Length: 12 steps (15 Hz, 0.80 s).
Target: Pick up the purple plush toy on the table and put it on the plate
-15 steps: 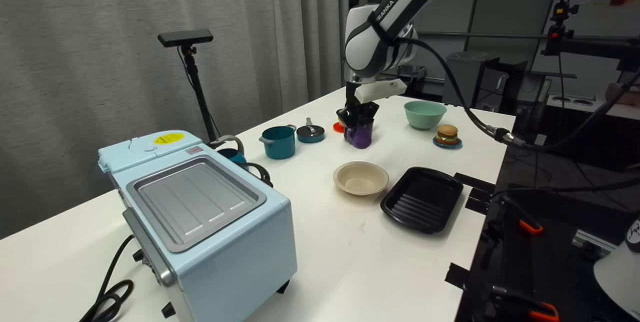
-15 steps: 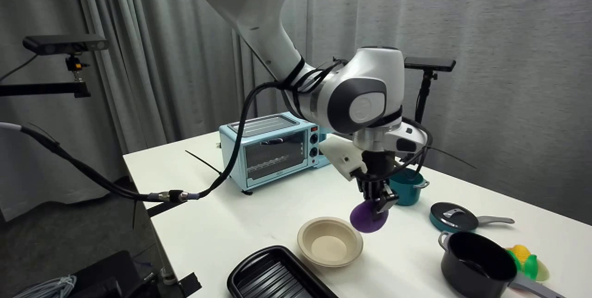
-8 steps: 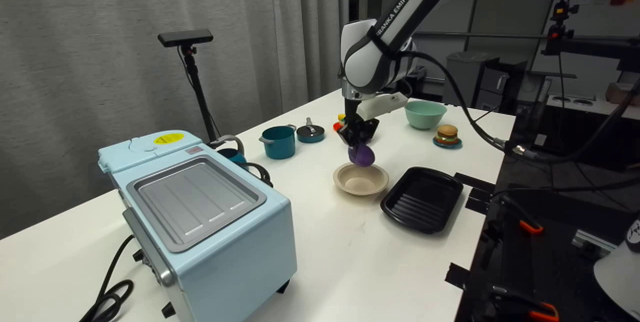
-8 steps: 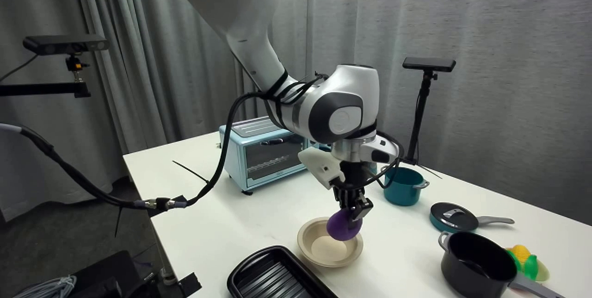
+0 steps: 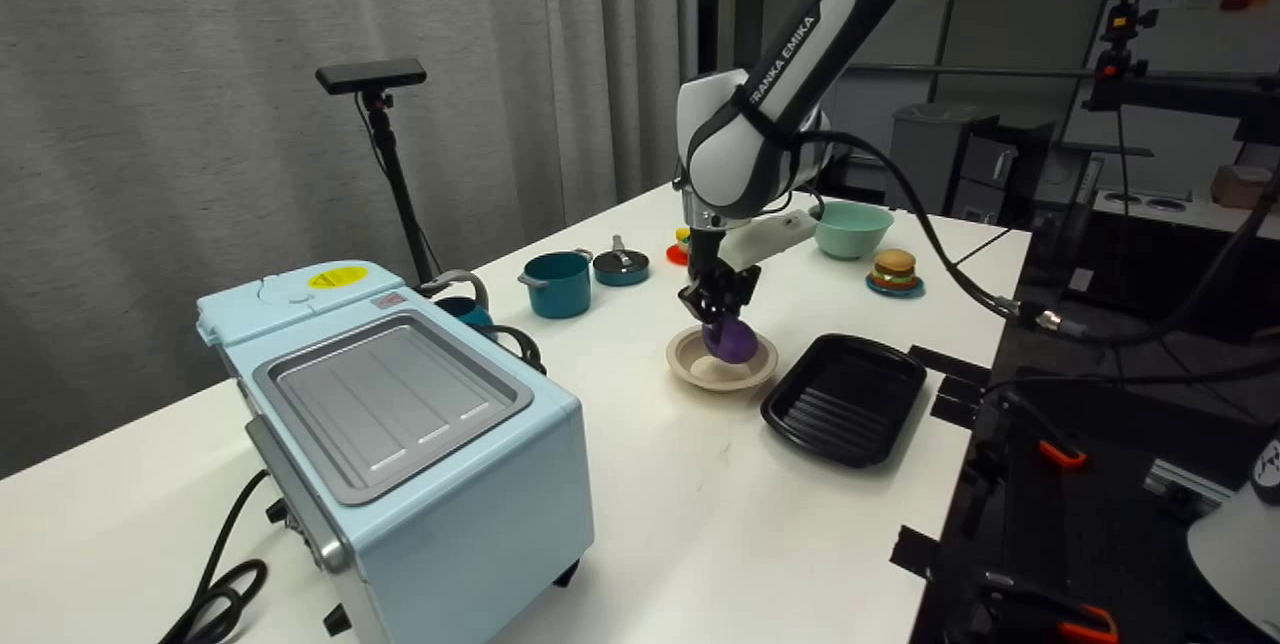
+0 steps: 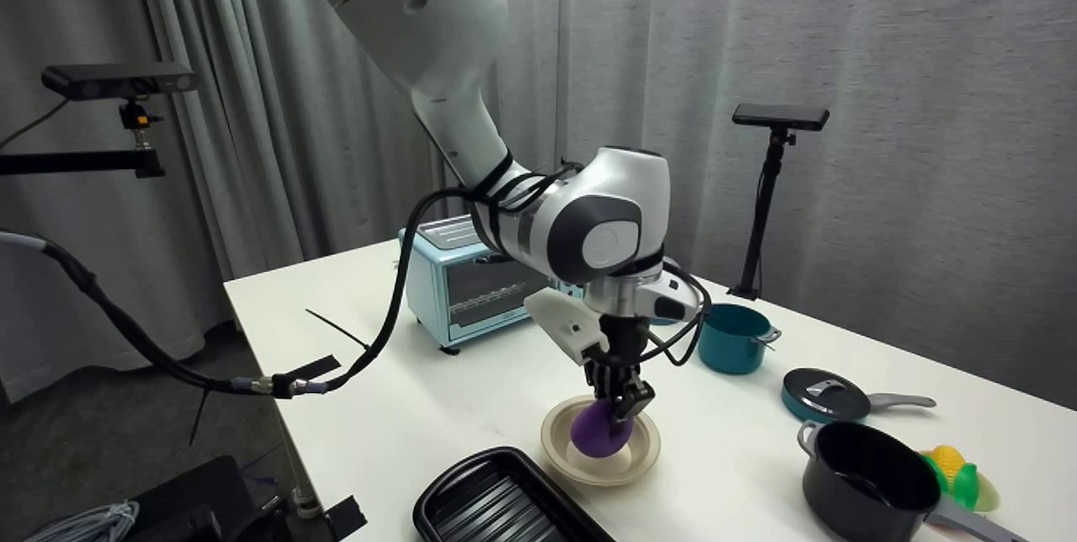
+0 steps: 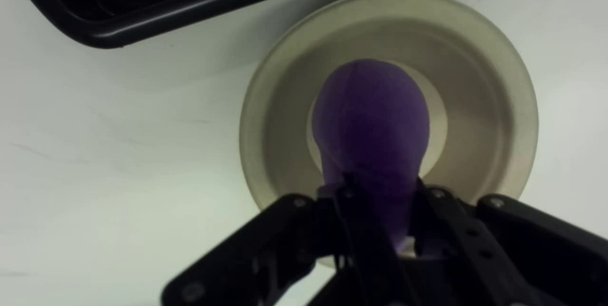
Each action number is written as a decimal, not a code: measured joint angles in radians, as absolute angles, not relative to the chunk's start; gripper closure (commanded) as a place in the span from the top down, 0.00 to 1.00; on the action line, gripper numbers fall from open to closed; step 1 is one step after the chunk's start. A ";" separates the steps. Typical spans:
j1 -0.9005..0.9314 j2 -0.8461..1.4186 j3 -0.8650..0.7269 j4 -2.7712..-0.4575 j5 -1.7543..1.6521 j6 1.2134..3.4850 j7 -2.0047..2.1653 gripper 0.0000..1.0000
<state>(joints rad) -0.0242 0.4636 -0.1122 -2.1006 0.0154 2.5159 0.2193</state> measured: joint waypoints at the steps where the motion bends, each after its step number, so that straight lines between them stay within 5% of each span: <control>1: -0.023 0.471 -0.111 -2.101 0.015 2.516 0.219 0.05; 2: -0.022 0.479 -0.111 -2.100 0.015 2.516 0.219 0.14; 3: -0.020 0.486 -0.110 -2.100 0.015 2.516 0.219 0.47; 12: 0.014 0.514 -0.110 -2.089 0.014 2.516 0.219 1.00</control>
